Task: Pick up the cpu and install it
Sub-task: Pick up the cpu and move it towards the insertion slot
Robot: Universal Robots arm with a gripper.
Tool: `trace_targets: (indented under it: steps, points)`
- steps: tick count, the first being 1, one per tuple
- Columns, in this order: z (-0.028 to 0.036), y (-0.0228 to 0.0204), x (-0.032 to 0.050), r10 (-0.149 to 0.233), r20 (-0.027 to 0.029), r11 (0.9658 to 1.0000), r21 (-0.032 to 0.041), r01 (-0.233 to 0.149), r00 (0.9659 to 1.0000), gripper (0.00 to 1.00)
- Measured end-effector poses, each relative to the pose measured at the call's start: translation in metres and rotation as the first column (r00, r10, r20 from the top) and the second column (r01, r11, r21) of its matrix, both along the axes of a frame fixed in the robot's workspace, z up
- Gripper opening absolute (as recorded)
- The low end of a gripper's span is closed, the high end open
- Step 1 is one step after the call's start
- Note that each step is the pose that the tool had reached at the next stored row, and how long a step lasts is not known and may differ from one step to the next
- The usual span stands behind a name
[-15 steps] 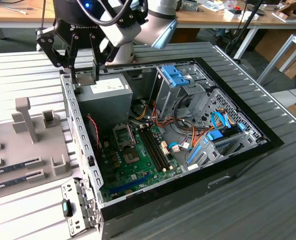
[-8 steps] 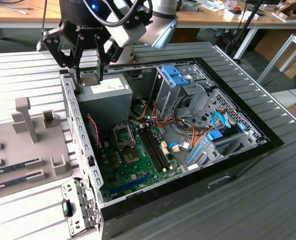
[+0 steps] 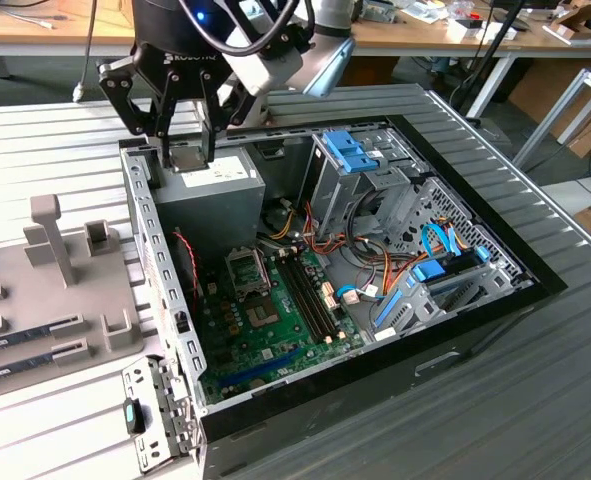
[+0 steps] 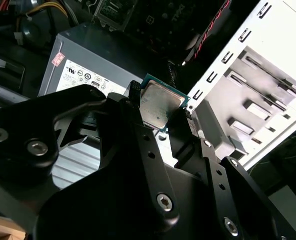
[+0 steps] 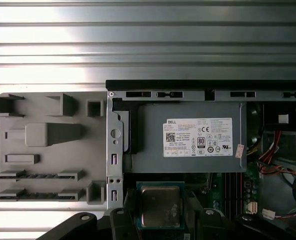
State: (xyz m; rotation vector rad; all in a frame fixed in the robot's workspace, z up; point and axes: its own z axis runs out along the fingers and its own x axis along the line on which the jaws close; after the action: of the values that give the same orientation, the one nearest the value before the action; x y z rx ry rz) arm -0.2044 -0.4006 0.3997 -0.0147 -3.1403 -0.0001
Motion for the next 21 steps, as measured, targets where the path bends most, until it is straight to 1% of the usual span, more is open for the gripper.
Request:
trace_targets:
  steps: [14, 16, 21]
  points:
    - [-0.0023, 0.0, 0.0151, 0.0, 0.0, 1.0, -0.0007, 0.0, 1.0, 0.47]
    - [-0.003, 0.0, 0.0188, 0.0, 0.0, 1.0, -0.0008, 0.0, 1.0, 0.47]
    - [-0.0043, 0.0, 0.0234, 0.0, 0.0001, 1.0, -0.0008, 0.0, 1.0, 0.47]
